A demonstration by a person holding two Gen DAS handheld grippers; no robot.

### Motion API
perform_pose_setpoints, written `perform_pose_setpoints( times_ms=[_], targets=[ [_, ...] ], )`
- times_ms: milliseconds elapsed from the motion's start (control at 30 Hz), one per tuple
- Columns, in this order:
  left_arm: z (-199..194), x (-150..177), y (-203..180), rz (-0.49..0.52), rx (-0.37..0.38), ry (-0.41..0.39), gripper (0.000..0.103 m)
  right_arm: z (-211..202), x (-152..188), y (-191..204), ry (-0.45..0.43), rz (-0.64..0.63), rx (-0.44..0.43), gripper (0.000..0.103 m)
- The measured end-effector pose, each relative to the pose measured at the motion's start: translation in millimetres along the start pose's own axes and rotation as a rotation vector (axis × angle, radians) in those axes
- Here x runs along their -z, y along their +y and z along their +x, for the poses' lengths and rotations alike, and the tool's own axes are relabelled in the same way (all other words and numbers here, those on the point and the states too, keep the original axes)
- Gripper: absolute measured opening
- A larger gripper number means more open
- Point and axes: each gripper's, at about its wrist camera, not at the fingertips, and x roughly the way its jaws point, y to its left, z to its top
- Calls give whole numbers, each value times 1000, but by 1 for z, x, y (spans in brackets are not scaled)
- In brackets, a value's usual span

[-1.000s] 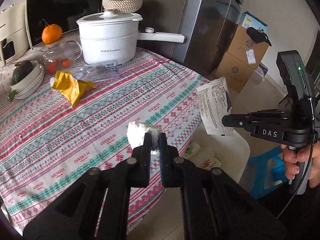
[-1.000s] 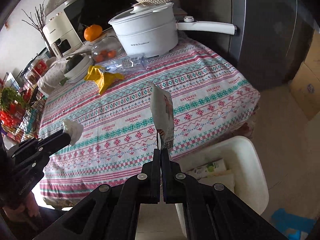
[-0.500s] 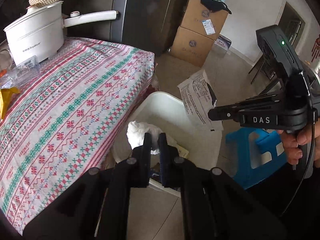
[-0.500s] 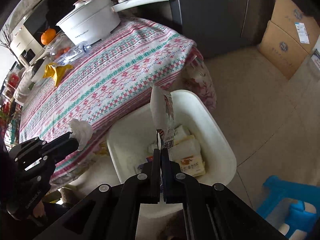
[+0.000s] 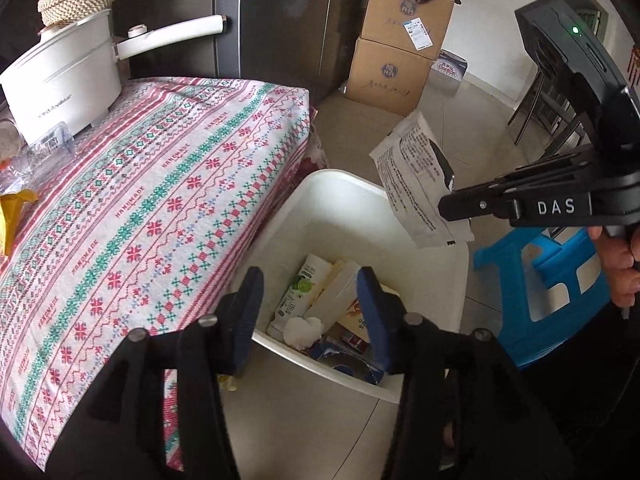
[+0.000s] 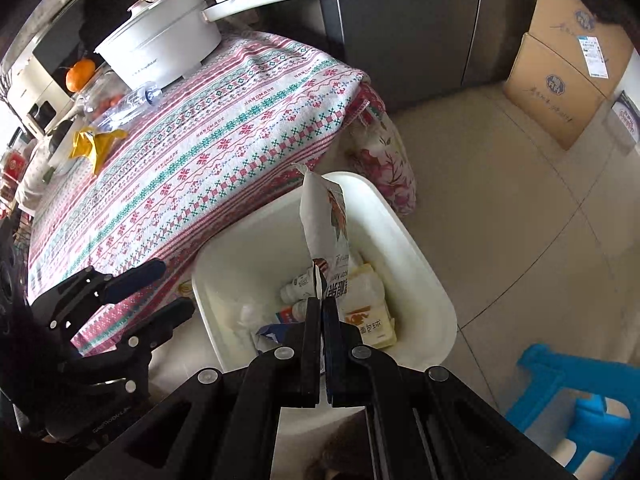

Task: Collect trash
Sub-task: 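Carry the tissue and pecan bag over the bin and open both grippers, then grasp the yellow snack bag with the left gripper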

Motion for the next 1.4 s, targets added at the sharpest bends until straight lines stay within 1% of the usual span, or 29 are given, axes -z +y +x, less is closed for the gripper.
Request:
perform_pose_setpoints(
  times_ms=[67, 167, 400, 533, 567, 600, 633, 667, 700, 733, 933, 1100, 1167, 1233, 1300, 1400],
  targets=[
    [-6, 1, 6, -9, -25, -5, 60, 1, -1, 0, 1, 3, 3, 2],
    [-15, 3, 17, -35, -65, -13, 66, 3, -2, 0, 12, 11, 3, 2],
    [-30, 6, 42, -100, -120, -18, 74, 13, -4, 5, 38, 21, 16, 3],
    [-38, 8, 51, -120, -144, -24, 80, 13, -5, 8, 40, 31, 25, 5],
    [-40, 9, 53, -122, -152, -26, 81, 12, -6, 9, 33, 38, 29, 8],
    [-42, 9, 54, -124, -159, -28, 81, 12, -8, 10, 28, 47, 34, 17],
    [-44, 10, 55, -124, -166, -29, 82, 11, -9, 10, 24, 55, 35, 30],
    [-45, 11, 57, -125, -175, -30, 82, 9, -10, 12, 16, 61, 30, 37],
    [-47, 11, 58, -125, -182, -31, 82, 7, -11, 13, 6, 66, 24, 51],
    [-49, 12, 60, -126, -188, -32, 83, 5, -13, 15, -4, 67, 18, 59],
    [-56, 14, 73, -149, -223, -26, 86, 2, -19, 33, -16, 47, 8, 64],
    [-61, 16, 91, -194, -283, -8, 88, 5, -24, 50, -16, 16, 18, 67],
    [-63, 16, 102, -222, -318, -3, 93, 4, -26, 57, -19, 5, 20, 68],
    [-66, 16, 116, -258, -354, -2, 96, 5, -30, 63, -24, 1, 15, 73],
    [-68, 13, 134, -302, -373, -2, 97, 5, -36, 71, -29, -6, 10, 75],
    [-70, 7, 168, -396, -402, -9, 97, 6, -46, 84, -40, -20, -2, 75]
  ],
)
